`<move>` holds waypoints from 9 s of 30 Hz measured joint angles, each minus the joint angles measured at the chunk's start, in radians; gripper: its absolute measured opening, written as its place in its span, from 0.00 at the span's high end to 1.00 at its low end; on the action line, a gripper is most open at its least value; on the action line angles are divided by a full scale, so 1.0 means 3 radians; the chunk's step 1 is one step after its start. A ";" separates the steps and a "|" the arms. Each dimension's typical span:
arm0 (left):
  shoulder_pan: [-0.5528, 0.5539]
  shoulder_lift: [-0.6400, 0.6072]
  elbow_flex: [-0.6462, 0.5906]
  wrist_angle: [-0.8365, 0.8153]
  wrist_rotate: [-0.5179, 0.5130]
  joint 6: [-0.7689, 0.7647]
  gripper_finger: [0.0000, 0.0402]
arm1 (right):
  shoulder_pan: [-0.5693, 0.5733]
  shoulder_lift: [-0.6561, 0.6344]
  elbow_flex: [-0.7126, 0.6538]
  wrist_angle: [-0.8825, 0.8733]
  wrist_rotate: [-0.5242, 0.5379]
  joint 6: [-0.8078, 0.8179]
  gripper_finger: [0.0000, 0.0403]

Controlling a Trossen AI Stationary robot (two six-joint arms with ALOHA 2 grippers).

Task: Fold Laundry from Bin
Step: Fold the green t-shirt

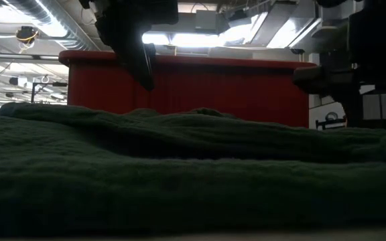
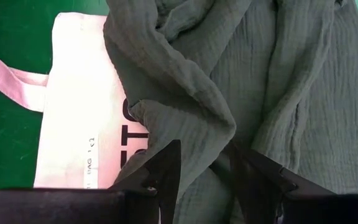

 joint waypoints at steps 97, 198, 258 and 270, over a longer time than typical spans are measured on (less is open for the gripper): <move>-0.0016 0.0000 -0.0591 -0.0092 -0.0395 0.0297 0.58 | -0.0786 -0.1563 -0.0128 -0.0242 0.1040 -0.0085 0.99; 0.0435 -0.0984 -0.0638 -0.0908 -0.0121 -0.0090 1.00 | -0.0782 -0.2193 -0.0028 -0.2056 0.1374 0.0968 0.99; 0.0533 -0.0980 -0.0785 -0.0855 0.0247 0.0386 1.00 | -0.0782 -0.2134 -0.0031 -0.1596 0.1214 0.0767 0.99; -0.0089 -0.0978 -0.0791 -0.0868 -0.0087 -0.0059 1.00 | -0.0781 -0.2032 -0.0032 -0.1490 0.1216 0.0765 0.99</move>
